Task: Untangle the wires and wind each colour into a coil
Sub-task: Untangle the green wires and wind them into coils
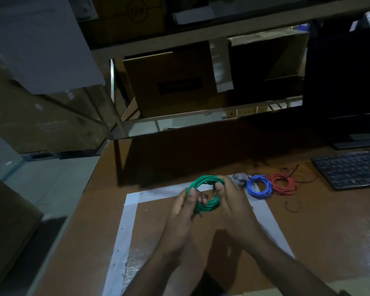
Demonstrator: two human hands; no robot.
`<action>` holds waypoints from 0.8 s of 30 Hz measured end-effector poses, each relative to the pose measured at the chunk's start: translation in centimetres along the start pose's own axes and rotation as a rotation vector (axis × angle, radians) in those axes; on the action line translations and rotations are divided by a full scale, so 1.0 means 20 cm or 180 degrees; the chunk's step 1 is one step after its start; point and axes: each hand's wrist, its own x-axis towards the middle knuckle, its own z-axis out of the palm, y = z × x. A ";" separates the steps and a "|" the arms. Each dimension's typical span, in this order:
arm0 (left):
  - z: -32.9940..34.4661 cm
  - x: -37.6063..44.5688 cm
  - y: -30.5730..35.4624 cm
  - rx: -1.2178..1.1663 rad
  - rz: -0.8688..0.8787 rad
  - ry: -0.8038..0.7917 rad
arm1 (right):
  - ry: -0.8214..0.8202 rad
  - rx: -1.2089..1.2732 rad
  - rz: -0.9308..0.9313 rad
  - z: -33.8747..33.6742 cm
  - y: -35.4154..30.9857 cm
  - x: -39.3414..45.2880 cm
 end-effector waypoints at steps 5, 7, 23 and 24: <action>-0.03 0.07 0.02 0.0524 -0.0719 -0.0679 | -0.0404 -0.1180 -0.0405 -0.16 0.11 0.01; 0.01 0.08 0.04 0.0775 -0.0832 -0.0808 | -0.0586 -0.1496 -0.0593 -0.19 0.14 0.00; 0.41 0.00 -0.20 -0.0146 -0.0457 0.0220 | 0.0018 0.0289 0.0426 -0.39 0.19 -0.20; 0.41 0.00 -0.21 -0.0152 -0.0422 0.0270 | 0.0127 0.0402 0.0487 -0.39 0.19 -0.21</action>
